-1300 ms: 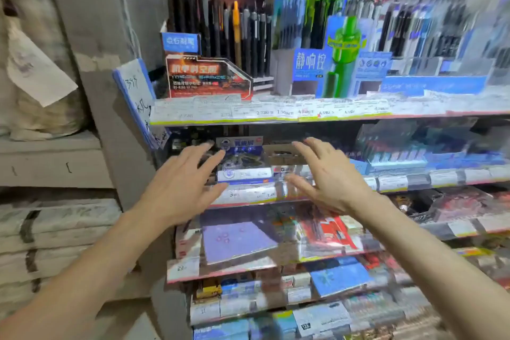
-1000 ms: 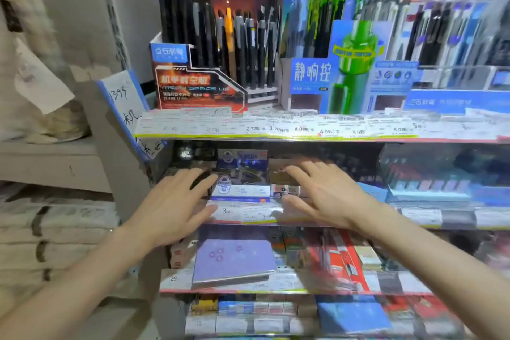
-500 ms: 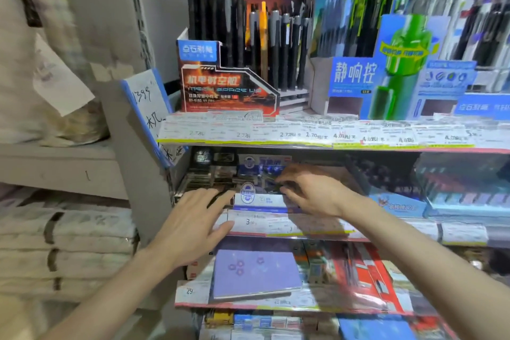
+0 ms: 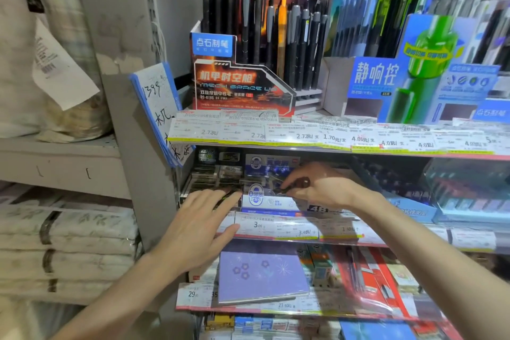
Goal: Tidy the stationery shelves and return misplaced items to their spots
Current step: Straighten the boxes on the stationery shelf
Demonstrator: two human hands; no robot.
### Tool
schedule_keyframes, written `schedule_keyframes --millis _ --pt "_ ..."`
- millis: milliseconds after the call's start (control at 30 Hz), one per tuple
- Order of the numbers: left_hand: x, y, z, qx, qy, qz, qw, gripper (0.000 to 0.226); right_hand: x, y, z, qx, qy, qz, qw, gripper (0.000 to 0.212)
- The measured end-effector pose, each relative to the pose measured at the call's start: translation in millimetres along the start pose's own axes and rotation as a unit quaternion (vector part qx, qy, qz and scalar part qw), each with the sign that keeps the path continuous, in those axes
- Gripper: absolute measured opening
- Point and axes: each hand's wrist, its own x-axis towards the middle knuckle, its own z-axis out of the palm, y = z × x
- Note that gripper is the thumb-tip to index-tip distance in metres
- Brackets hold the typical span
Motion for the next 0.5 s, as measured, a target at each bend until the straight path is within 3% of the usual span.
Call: schedule_keyframes --millis 300,500 --pt "-2.9 5.1 -0.5 -0.015 0.018 -0.014 1.0 0.056 -11.2 1.9 2.2 0.035 0.085 0.002 0.996 0.016" --pt "-20.5 -5.6 -12.4 -0.007 0.072 -0.029 0.997 0.054 -9.3 -11.4 10.9 0.051 0.139 -0.033 0.988 0.014"
